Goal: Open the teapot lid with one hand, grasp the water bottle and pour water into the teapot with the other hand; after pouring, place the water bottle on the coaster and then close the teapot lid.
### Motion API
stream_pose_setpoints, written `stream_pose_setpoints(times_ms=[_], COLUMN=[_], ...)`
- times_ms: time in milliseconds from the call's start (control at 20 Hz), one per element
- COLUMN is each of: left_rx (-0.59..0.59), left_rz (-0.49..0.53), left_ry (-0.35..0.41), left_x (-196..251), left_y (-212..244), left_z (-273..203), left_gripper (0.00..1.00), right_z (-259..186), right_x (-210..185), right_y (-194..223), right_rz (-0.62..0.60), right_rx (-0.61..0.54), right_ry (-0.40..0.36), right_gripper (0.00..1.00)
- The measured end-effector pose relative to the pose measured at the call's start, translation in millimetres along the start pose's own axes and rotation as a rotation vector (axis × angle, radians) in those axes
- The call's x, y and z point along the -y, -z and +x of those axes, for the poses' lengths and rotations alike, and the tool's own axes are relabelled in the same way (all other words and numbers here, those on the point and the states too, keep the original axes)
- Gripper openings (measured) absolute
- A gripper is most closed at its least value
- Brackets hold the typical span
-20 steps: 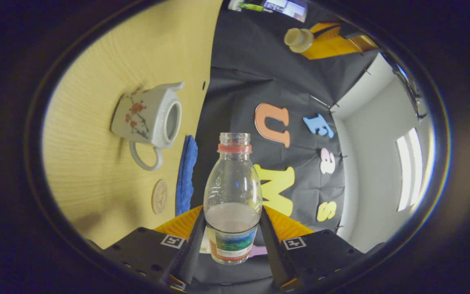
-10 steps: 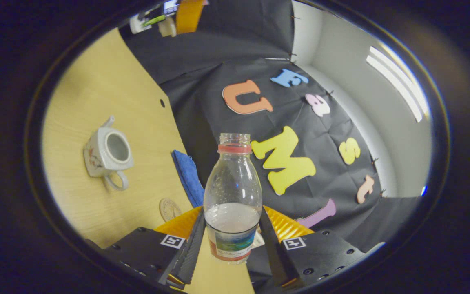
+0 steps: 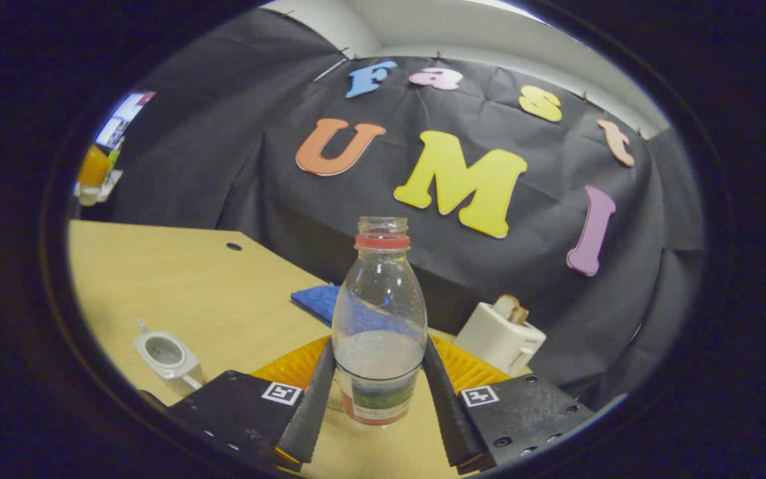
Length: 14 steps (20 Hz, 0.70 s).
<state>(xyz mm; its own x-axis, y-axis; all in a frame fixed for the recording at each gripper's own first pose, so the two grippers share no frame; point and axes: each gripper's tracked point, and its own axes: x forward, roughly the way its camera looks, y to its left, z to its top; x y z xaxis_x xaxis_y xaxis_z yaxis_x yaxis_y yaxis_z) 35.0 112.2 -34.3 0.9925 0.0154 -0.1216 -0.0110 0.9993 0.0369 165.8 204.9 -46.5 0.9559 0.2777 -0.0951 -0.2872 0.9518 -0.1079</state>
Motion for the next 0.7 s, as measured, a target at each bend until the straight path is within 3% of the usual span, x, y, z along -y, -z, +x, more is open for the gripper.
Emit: stream_pose_setpoints(times_ms=[150, 350, 700], left_rx=[-0.003, -0.019, -0.040], left_rz=[0.001, 0.009, 0.022], left_ry=[0.003, -0.004, -0.010], left_x=[4.3, 7.2, 8.7], left_y=[1.6, 9.4, 16.5], left_z=[2.8, 8.1, 14.5], left_gripper=[0.04, 0.04, 0.04], right_z=[24.8, 44.1, 65.4], right_x=[0.2, 1.6, -1.4], right_y=[9.6, 11.9, 13.9], right_rz=[0.154, 0.229, 0.226], right_rx=[-0.024, -0.017, -0.017], right_ry=[-0.028, -0.045, -0.048], right_gripper=[0.74, 0.74, 0.73])
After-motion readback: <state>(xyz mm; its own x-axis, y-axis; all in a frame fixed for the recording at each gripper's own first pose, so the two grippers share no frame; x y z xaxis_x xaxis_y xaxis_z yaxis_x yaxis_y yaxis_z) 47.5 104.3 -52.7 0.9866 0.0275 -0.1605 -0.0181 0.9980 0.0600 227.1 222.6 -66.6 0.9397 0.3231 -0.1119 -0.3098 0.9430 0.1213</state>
